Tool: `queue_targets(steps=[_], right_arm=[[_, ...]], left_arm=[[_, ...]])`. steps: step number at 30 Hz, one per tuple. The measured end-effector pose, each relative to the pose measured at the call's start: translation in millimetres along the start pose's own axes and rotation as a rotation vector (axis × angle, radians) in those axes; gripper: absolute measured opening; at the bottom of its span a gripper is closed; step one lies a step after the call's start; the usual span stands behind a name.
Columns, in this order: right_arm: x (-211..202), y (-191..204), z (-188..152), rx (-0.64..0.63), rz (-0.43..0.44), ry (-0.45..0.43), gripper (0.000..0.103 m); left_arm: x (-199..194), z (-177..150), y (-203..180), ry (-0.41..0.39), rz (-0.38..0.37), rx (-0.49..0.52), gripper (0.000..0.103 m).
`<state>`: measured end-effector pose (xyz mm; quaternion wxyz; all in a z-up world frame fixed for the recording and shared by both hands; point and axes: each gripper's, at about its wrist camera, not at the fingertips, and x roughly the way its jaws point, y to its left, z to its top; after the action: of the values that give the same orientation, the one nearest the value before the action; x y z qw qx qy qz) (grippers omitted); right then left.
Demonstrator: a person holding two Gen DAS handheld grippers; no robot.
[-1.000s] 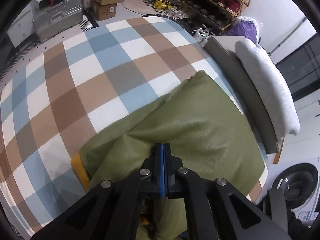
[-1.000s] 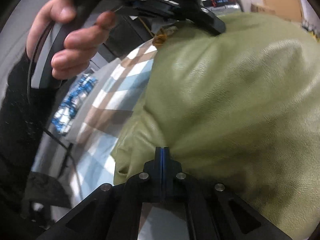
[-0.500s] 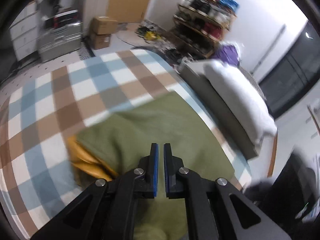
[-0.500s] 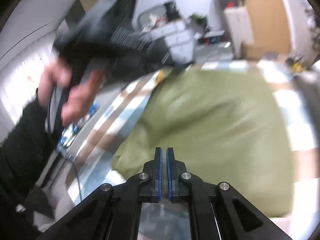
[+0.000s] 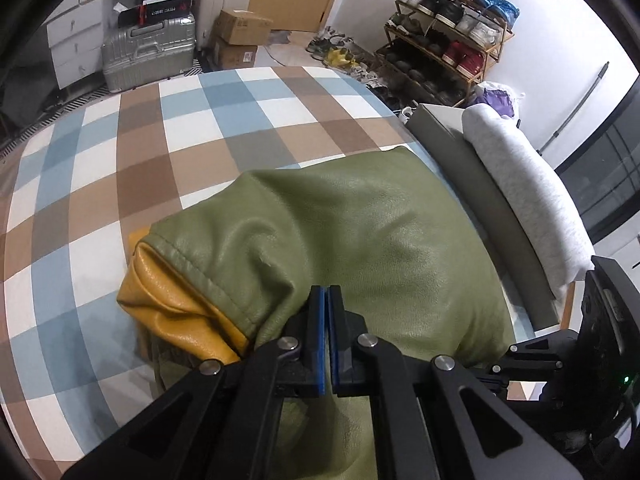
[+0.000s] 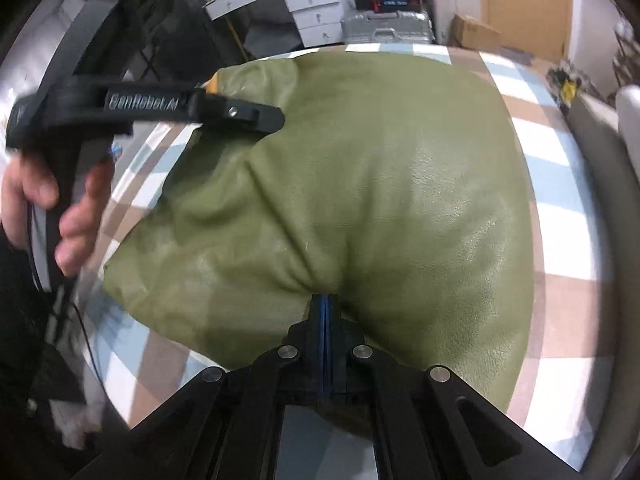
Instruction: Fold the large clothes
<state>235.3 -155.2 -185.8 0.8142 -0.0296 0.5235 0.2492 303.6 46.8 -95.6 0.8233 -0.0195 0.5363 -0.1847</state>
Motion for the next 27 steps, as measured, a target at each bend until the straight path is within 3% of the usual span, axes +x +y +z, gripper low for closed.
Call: queue_targets(steps=[4, 6, 8, 10, 13, 15, 17, 21, 27], right_arm=[[-1.5, -11.0, 0.6, 0.021, 0.038, -0.019, 0.000], [-13.8, -12.2, 3.2, 0.003, 0.065, -0.007, 0.005], [-43.0, -13.2, 6.8, 0.014, 0.142, -0.084, 0.005], [-73.7, -15.0, 25.7, 0.023, 0.184, -0.182, 0.005], [-79.0, -3.2, 69.6, -0.028, 0.146, -0.202, 0.005], [-64.6, 5.1, 94.9, -0.051, 0.139, -0.168, 0.005], [-28.8, 17.7, 125.9, -0.068, 0.130, -0.065, 0.005], [33.3, 39.0, 148.8, -0.150, -0.069, 0.088, 0.000], [64.5, 20.4, 156.4, -0.056, -0.018, 0.193, 0.000]], left_arm=[[-22.4, -9.0, -8.0, -0.028, 0.027, -0.013, 0.001], [-53.6, -26.5, -28.8, -0.101, 0.055, 0.049, 0.002], [-75.3, -50.7, -46.3, -0.170, 0.015, 0.115, 0.004], [-78.6, -73.2, -56.1, -0.174, 0.013, 0.147, 0.011], [-57.8, -98.6, -51.9, -0.144, 0.040, 0.121, 0.014], [-34.5, -107.8, -39.2, -0.105, 0.051, 0.051, 0.014], [-23.8, -115.5, -26.0, -0.115, 0.022, -0.012, 0.013], [-23.7, -118.4, -19.1, -0.166, 0.018, -0.046, 0.013], [-19.7, -118.2, -17.1, -0.194, 0.042, -0.030, 0.013]])
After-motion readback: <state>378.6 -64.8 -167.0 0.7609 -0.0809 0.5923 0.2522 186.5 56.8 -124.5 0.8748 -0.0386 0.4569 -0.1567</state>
